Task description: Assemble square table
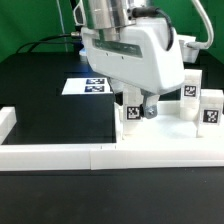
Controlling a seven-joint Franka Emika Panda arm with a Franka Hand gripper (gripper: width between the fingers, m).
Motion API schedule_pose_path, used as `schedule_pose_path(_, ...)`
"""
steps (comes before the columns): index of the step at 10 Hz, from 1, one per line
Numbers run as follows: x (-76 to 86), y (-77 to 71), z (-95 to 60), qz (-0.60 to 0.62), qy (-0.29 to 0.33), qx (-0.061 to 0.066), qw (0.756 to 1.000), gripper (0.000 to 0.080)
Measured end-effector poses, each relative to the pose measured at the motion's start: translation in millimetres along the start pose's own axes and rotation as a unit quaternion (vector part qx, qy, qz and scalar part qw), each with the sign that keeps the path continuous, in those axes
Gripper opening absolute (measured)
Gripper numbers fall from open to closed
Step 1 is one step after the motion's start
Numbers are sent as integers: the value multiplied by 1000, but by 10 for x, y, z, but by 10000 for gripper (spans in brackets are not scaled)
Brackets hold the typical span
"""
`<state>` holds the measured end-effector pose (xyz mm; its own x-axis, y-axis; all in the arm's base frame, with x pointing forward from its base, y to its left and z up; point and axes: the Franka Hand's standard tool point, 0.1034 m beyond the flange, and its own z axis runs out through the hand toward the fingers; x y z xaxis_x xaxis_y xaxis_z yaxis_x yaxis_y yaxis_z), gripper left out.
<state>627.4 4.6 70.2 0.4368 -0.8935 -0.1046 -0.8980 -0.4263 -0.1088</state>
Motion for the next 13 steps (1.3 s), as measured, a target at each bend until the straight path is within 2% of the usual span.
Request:
schedule_pose_path(3, 1, 4, 4, -102, 0, -1, 995, 648)
schedule_pose_path(4, -19, -1, 2, -199, 6, -11, 980, 648)
schedule_pose_path(6, -62, -11, -1, -346, 15, -18, 938, 648)
schedule_pose_path(7, -60, -5, 6, -325, 15, -18, 945, 648)
schedule_pose_path(8, -57, -3, 6, -325, 15, -18, 945, 531)
schedule_pose_path(9, -60, -2, 10, -311, 15, -17, 950, 531)
schedule_pose_path(10, -63, -2, 15, -256, 15, -16, 966, 329)
schedule_pose_path(11, -41, 32, 26, -216, 15, -18, 976, 291)
schedule_pose_path(13, -43, 27, 27, -143, 16, -15, 990, 291)
